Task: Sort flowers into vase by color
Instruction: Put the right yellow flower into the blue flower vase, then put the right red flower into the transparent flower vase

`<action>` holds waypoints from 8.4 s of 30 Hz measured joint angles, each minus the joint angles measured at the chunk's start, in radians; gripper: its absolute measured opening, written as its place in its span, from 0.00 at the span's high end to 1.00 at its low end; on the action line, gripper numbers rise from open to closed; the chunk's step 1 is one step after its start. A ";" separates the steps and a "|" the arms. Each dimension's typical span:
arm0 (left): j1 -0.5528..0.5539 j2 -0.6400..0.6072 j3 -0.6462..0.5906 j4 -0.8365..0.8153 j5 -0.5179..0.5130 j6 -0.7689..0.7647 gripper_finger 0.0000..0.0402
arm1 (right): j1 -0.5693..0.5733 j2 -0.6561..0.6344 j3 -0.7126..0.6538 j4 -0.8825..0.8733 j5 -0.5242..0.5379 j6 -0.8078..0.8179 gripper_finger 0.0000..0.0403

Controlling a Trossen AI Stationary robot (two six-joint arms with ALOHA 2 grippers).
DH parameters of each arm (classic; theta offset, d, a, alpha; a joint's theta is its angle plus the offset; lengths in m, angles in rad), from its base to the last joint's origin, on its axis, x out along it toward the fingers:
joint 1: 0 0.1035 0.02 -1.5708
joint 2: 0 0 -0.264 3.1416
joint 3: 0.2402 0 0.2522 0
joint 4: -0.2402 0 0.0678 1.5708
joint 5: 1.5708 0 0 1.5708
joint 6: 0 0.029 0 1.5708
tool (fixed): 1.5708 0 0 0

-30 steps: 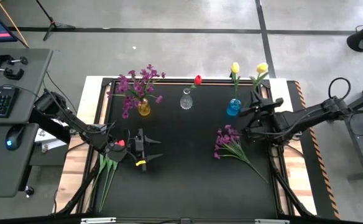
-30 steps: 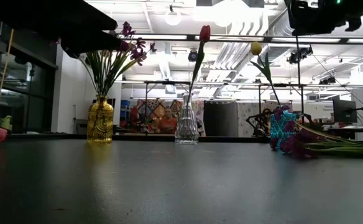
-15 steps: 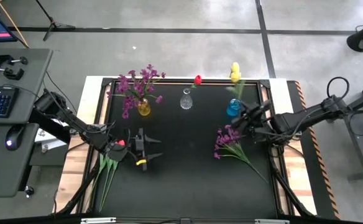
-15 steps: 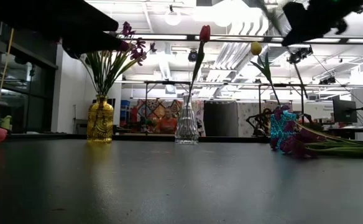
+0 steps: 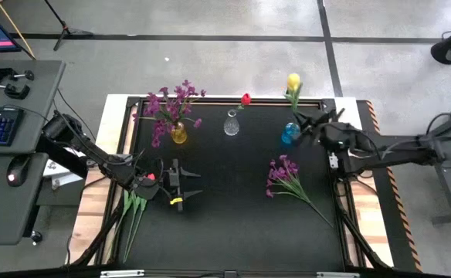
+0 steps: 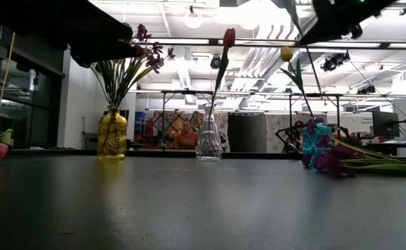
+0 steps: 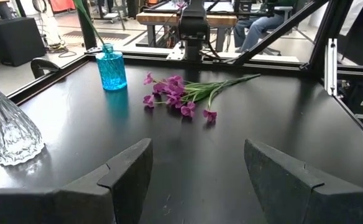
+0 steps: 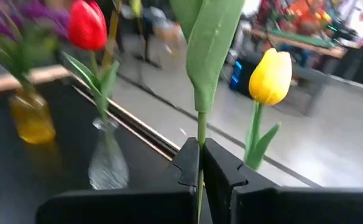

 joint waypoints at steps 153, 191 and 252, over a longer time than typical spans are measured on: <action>-0.342 0.236 0.371 -1.488 0.677 -1.575 0.46 | 0.181 0.504 -0.172 0.714 -0.523 0.222 0.29; -0.376 0.309 0.349 -1.470 0.579 -1.626 0.97 | 0.181 0.504 -0.172 0.661 -0.521 0.258 0.29; 1.005 0.288 0.452 0.460 0.693 0.219 1.00 | 0.181 0.503 -0.173 0.707 -0.485 0.228 0.29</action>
